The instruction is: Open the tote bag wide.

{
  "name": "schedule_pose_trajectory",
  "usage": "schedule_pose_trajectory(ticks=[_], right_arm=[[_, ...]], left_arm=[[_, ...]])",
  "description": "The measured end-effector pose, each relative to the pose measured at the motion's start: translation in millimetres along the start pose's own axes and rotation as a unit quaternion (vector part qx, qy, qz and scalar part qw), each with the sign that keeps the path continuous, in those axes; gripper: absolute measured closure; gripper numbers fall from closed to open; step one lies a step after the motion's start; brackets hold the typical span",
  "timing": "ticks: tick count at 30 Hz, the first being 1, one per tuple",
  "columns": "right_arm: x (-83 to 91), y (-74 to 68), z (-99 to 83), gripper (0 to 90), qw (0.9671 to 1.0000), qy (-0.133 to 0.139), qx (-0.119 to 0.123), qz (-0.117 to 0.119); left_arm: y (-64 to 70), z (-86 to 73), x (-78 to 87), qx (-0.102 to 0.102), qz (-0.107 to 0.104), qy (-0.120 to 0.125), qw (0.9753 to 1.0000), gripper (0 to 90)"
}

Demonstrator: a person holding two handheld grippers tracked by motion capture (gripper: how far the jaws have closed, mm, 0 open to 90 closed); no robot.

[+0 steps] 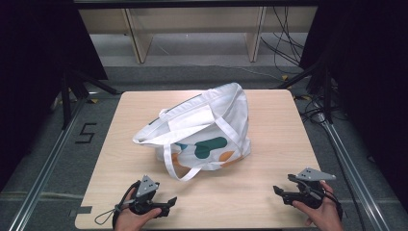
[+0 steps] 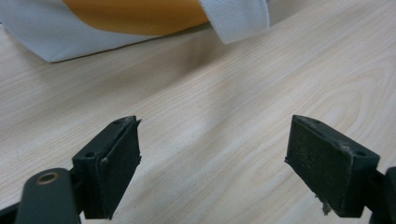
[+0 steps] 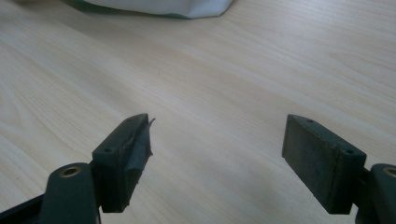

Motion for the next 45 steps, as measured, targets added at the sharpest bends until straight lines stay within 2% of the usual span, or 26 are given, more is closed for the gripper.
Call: schedule_pose_trajectory(ticks=[4,5,10,11,12,15,16,22,24,26,27,28,29,30,31,32,33,35,36,37,38,39,40,42,43,45], right_arm=[[0.0,0.1,-0.9,25.7,1.0000,-0.004,0.002,-0.002],[-0.2,0.4,-0.7,25.7,1.0000,-0.002,0.002,-0.003],[-0.4,1.5,-1.0,25.9,1.0000,-0.004,0.003,-0.003],[-0.6,1.7,-1.1,26.2,1.0000,-0.004,0.003,-0.004],[-0.7,2.3,-1.2,26.3,0.9999,-0.004,0.004,-0.009],[-0.8,1.8,-0.8,26.3,1.0000,-0.002,0.002,-0.007],[-0.2,-1.4,-1.4,26.0,0.9998,-0.005,-0.019,-0.008],[0.6,-2.8,-2.9,22.8,0.9996,-0.013,-0.023,-0.009],[0.5,-2.6,-1.8,19.9,0.9998,-0.010,-0.016,-0.005],[-0.8,-3.2,0.2,19.7,1.0000,-0.001,-0.005,0.005],[-0.6,-6.6,1.4,20.3,1.0000,0.000,-0.007,0.007],[-0.6,-6.6,1.4,20.3,1.0000,0.000,-0.007,0.007],[-0.7,-3.3,2.8,20.8,0.9999,0.003,0.013,0.006],[-0.5,-3.8,3.3,21.4,0.9999,0.001,0.012,0.006],[-0.6,-4.1,4.2,21.8,0.9999,0.002,0.013,0.006],[-0.5,-4.4,5.6,22.9,0.9999,0.001,0.012,0.009],[-1.3,-7.8,7.7,26.0,0.9999,0.004,-0.001,0.015],[-1.3,-8.0,9.0,27.7,0.9999,0.006,-0.002,0.015],[-1.7,-6.7,11.2,28.2,0.9998,0.009,0.006,0.015],[-1.9,-8.8,11.5,28.4,0.9998,0.003,0.000,0.017],[-2.8,-7.6,15.3,32.7,0.9997,0.007,0.009,0.019],[-1.7,-9.7,15.7,33.6,0.9998,0.000,0.002,0.019],[-3.7,-7.1,18.7,34.3,0.9994,0.009,0.024,0.024],[-2.1,-10.3,20.7,36.3,0.9997,0.002,0.010,0.022],[-3.0,-12.0,22.5,37.7,0.9996,0.006,0.006,0.027],[-2.2,-11.2,23.7,39.1,0.9996,0.001,0.010,0.025]], left_arm=[[0.0,-0.5,-1.0,0.003,0.002,0.001,1.0000,17.3],[-0.9,-1.0,-0.3,-0.003,0.001,-0.004,1.0000,17.3],[-0.3,-0.8,-1.0,-0.001,0.000,-0.001,1.0000,17.3],[-2.1,-1.7,-0.5,-0.007,0.004,-0.007,0.9999,17.3],[-0.4,-1.4,-1.1,0.005,0.005,-0.003,1.0000,17.3],[-0.5,-1.5,-1.1,0.005,0.005,-0.003,1.0000,17.3],[-0.8,-1.7,-1.0,0.005,0.006,-0.004,1.0000,17.3],[-1.0,-1.5,-1.0,0.004,0.006,-0.003,1.0000,17.5],[-1.0,-1.8,0.4,-0.001,0.002,-0.008,1.0000,17.6],[1.7,1.0,-0.8,0.025,-0.006,0.008,0.9996,17.6],[0.7,1.8,1.2,0.015,-0.012,0.003,0.9998,18.3],[0.7,1.8,1.2,0.015,-0.012,0.003,0.9998,18.5],[-0.8,1.8,1.5,0.011,-0.004,0.003,0.9999,18.5],[-1.6,2.7,-0.2,0.022,0.000,0.011,0.9997,18.6],[-3.5,1.9,1.6,0.017,-0.001,0.005,0.9998,18.7],[-3.4,2.3,1.4,0.032,0.006,0.006,0.9995,18.7],[-4.9,3.0,0.5,0.030,0.008,0.013,0.9994,18.8],[-7.1,3.0,1.6,0.033,0.014,0.007,0.9993,18.8],[-8.4,3.0,2.0,0.033,0.017,0.005,0.9993,18.8],[-8.5,3.9,2.2,0.034,0.018,0.008,0.9992,18.8],[-9.2,5.1,2.3,0.030,0.019,0.010,0.9993,18.9],[-9.5,6.2,2.8,0.031,0.019,0.009,0.9993,19.3],[-9.7,6.3,4.1,0.028,0.014,0.004,0.9995,20.4],[-8.9,7.6,3.3,0.039,0.012,0.007,0.9991,21.3],[-9.0,8.3,4.3,0.036,0.013,0.004,0.9992,23.8],[-9.0,9.8,4.6,0.036,0.016,0.006,0.9992,26.1]])
Point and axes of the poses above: each handheld gripper's, and its own axes: x roughly backward along the jaws, z roughly out of its top, y roughly to its right, the point moved 9 cm from there along -x, roughly forward along the jaws, and after that the axes turned 10 degrees about y, right-handed, at the moved point
